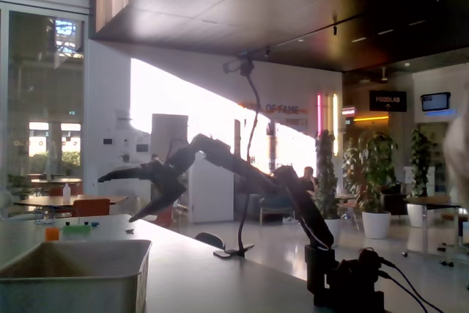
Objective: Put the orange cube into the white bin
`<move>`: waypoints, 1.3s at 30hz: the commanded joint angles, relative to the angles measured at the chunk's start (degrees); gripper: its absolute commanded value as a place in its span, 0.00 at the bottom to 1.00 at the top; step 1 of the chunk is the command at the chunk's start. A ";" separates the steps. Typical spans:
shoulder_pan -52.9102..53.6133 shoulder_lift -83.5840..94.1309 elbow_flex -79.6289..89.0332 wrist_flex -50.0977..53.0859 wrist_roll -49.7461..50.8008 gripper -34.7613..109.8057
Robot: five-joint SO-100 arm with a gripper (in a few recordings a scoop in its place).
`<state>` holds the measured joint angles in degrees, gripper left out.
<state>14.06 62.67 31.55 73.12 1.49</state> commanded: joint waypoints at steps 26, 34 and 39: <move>-13.18 58.71 70.66 3.87 4.57 0.65; -13.45 83.94 118.39 -30.76 5.27 0.65; -13.01 94.04 130.43 -34.72 5.45 0.65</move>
<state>0.62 152.31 158.99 40.69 6.68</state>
